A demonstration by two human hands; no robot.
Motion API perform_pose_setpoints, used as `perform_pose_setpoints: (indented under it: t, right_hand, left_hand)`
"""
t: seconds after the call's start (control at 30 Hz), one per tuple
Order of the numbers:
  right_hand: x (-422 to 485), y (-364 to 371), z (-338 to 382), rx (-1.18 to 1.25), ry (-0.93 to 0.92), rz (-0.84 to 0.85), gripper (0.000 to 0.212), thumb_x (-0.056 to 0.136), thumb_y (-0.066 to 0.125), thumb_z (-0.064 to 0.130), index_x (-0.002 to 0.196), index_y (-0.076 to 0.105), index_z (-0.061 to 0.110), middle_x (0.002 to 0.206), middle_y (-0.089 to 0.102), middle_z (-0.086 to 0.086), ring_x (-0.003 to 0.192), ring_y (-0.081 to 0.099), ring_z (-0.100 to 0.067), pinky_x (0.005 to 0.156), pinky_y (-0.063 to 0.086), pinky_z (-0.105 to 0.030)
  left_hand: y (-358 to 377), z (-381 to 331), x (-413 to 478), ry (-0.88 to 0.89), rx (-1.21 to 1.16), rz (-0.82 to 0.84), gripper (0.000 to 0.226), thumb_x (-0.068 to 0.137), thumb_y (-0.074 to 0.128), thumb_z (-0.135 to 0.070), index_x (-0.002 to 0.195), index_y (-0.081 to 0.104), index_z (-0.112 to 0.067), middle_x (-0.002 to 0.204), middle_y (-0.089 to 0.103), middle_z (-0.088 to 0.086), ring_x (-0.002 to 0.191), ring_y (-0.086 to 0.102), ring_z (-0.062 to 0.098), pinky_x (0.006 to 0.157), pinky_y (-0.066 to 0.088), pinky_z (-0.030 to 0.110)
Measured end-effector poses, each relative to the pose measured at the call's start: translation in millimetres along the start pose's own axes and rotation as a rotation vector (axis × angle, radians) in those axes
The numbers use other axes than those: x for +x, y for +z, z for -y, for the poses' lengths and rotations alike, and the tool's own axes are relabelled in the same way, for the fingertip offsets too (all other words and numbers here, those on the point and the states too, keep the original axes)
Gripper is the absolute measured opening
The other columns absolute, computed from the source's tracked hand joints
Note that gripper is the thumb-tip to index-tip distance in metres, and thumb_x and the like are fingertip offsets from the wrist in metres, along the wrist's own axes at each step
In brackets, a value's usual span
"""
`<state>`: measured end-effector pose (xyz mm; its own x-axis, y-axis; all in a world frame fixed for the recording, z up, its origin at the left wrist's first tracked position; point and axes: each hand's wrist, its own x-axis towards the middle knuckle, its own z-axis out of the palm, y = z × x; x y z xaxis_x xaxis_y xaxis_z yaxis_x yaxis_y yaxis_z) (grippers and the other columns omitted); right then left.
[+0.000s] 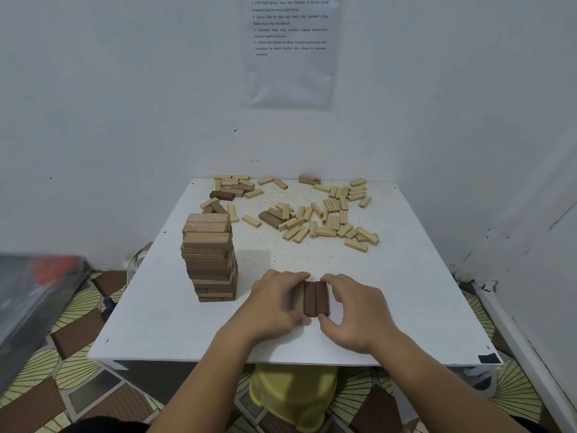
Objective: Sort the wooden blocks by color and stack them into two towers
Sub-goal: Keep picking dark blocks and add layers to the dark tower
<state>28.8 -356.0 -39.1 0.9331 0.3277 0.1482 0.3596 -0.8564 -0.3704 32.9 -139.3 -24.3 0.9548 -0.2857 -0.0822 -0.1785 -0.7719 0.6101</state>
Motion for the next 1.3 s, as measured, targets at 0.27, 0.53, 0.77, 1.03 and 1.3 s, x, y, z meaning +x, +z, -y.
perform_pose_setpoints:
  t: [0.27, 0.53, 0.77, 1.03, 1.3]
  right_hand:
    - [6.9, -6.6, -8.1, 0.015, -0.051, 0.099, 0.075, 0.079, 0.057, 0.07, 0.147, 0.045, 0.042, 0.093, 0.047, 0.021, 0.084, 0.049, -0.004, 0.073, 0.043, -0.025]
    - [21.1, -17.5, -10.4, 0.062, -0.015, 0.201, 0.07, 0.077, 0.074, 0.065, 0.139, 0.049, 0.045, 0.089, 0.053, 0.014, 0.082, 0.051, -0.006, 0.072, 0.044, -0.027]
    - [25.3, -18.0, -10.8, 0.072, -0.01, 0.223, 0.072, 0.076, 0.074, 0.066, 0.14, 0.048, 0.046, 0.089, 0.053, 0.015, 0.083, 0.051, -0.005, 0.069, 0.039, -0.026]
    - [22.8, -17.8, -9.9, 0.037, -0.014, 0.226, 0.069, 0.077, 0.07, 0.068, 0.138, 0.046, 0.046, 0.092, 0.054, 0.016, 0.083, 0.051, -0.006, 0.077, 0.05, -0.033]
    - [12.7, -17.9, -11.2, 0.19, 0.12, 0.223, 0.095, 0.077, 0.077, 0.058, 0.157, 0.029, 0.043, 0.102, 0.051, 0.016, 0.09, 0.051, -0.004, 0.08, 0.047, -0.027]
  left_hand:
    - [5.2, 3.2, -0.6, 0.008, -0.104, -0.035, 0.088, 0.077, 0.086, -0.048, 0.151, 0.039, -0.046, 0.122, 0.043, -0.031, 0.133, 0.035, 0.013, 0.117, 0.031, 0.042]
    - [4.5, 12.2, 3.3, -0.026, -0.193, -0.01, 0.094, 0.065, 0.088, -0.055, 0.146, 0.041, -0.055, 0.127, 0.05, -0.026, 0.128, 0.044, 0.006, 0.115, 0.039, 0.041]
    - [3.2, 11.4, 2.3, -0.032, -0.185, -0.002, 0.091, 0.065, 0.087, -0.055, 0.143, 0.041, -0.058, 0.125, 0.048, -0.029, 0.128, 0.043, 0.007, 0.114, 0.041, 0.042]
    - [-0.2, 6.4, -0.9, -0.024, -0.173, 0.009, 0.089, 0.07, 0.088, -0.05, 0.145, 0.041, -0.053, 0.121, 0.045, -0.034, 0.128, 0.042, 0.007, 0.113, 0.041, 0.043]
    - [-5.1, 7.3, -0.9, -0.036, -0.246, 0.056, 0.111, 0.059, 0.092, -0.059, 0.154, 0.037, -0.042, 0.142, 0.048, -0.021, 0.131, 0.045, 0.007, 0.111, 0.041, 0.039]
